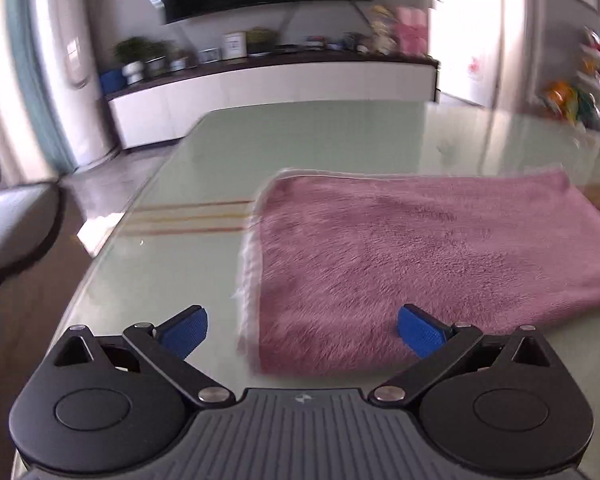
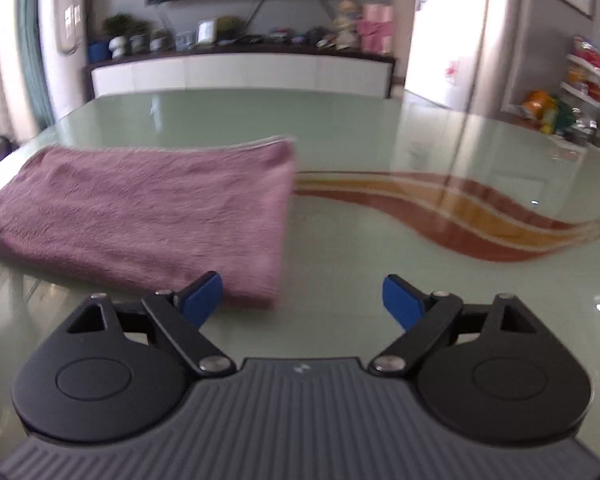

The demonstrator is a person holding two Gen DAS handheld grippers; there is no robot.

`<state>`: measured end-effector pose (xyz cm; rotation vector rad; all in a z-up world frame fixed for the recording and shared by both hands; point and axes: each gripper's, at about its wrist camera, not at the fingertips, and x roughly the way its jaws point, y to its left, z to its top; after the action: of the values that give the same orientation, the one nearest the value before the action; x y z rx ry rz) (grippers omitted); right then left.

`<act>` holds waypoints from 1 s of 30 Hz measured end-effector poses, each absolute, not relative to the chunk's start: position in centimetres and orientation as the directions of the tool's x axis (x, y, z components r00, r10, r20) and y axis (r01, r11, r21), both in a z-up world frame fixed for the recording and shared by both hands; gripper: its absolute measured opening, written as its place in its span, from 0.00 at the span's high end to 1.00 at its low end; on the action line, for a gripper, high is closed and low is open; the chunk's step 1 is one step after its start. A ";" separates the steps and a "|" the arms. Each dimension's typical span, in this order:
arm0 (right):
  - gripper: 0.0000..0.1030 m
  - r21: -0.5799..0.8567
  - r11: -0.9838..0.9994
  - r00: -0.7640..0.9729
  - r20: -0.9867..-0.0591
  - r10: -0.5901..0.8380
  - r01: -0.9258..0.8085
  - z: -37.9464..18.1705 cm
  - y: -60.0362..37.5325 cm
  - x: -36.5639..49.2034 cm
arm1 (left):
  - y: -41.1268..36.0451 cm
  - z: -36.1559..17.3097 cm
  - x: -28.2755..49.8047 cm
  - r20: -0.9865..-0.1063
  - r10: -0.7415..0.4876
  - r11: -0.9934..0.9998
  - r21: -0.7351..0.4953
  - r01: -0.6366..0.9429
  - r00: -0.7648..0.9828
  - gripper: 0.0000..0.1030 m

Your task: Fold towel

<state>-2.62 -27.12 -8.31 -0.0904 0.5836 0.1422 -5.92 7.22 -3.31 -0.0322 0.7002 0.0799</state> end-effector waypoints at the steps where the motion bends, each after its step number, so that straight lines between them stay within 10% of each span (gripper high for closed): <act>1: 0.12 -0.031 0.984 0.826 -0.549 0.130 -0.175 -8.0 -27.1 -3.4 | 7.0 -2.8 -7.1 -0.636 0.043 0.997 -0.028 -0.079 0.771 0.01; 30: 0.00 0.087 0.960 0.798 -0.539 0.270 -0.266 -2.0 -22.7 -14.3 | 0.6 3.2 -17.6 -0.664 0.106 0.994 0.057 -0.092 0.740 0.00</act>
<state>-14.29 -22.71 -2.04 0.0076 0.5794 0.2874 -17.63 0.65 3.19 0.0203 0.7298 0.1091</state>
